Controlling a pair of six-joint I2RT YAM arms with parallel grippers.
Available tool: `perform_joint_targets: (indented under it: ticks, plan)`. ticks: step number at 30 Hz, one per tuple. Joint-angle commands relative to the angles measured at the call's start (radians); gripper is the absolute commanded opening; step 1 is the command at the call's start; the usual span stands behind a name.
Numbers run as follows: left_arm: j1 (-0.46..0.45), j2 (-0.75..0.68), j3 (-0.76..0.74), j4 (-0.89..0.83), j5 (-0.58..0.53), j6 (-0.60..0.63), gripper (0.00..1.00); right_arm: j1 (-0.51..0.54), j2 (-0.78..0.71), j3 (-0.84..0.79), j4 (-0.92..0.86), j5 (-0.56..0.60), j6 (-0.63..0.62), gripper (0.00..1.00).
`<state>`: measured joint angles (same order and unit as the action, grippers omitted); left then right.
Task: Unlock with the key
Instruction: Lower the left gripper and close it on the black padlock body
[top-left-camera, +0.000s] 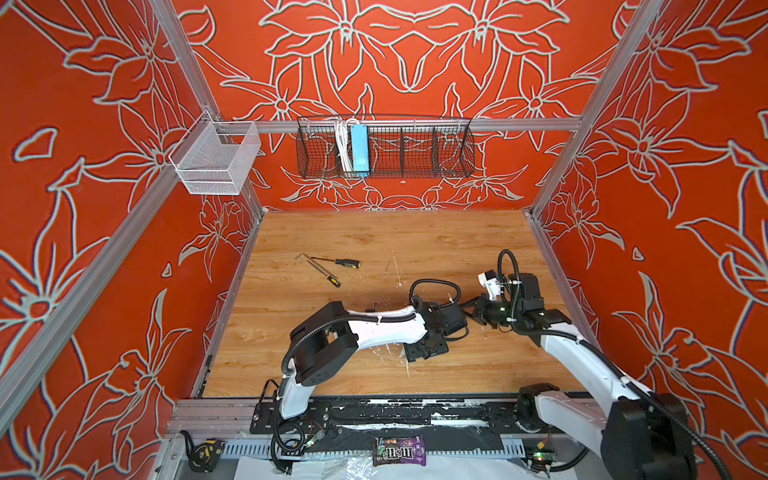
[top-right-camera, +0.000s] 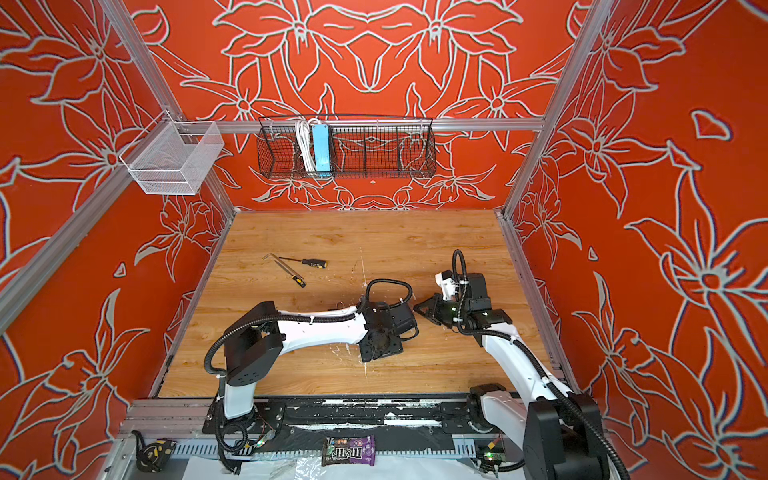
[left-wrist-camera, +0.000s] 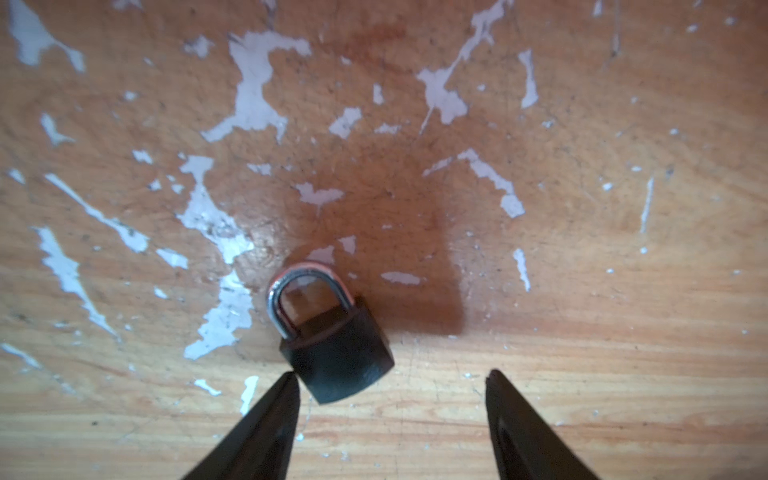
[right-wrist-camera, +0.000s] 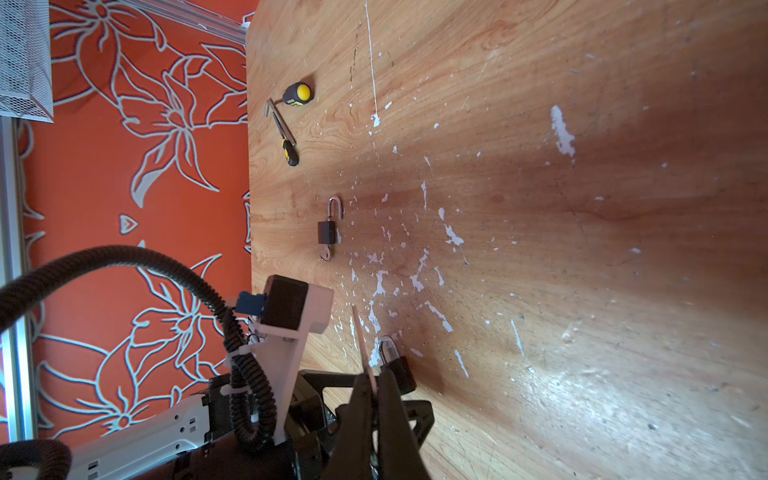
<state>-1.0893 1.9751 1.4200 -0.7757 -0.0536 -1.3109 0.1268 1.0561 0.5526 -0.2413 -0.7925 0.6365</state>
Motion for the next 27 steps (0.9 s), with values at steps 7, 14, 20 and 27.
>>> perform_joint_targets:
  ticks: [7, 14, 20, 27]
  plan:
    - [0.009, 0.04, 0.039, -0.115, -0.045, 0.024, 0.7, -0.014, 0.005, -0.019, 0.032, -0.036, 0.008, 0.0]
    - [0.005, 0.047, 0.022, -0.08, -0.03, 0.002, 0.69, -0.015, 0.009, -0.022, 0.053, -0.04, 0.021, 0.0]
    - [0.007, 0.065, 0.031, -0.079, -0.036, 0.001, 0.65, -0.015, 0.012, -0.031, 0.062, -0.048, 0.023, 0.0]
    - [0.008, 0.085, 0.048, -0.087, -0.04, 0.015, 0.57, -0.016, 0.008, -0.037, 0.061, -0.049, 0.026, 0.0]
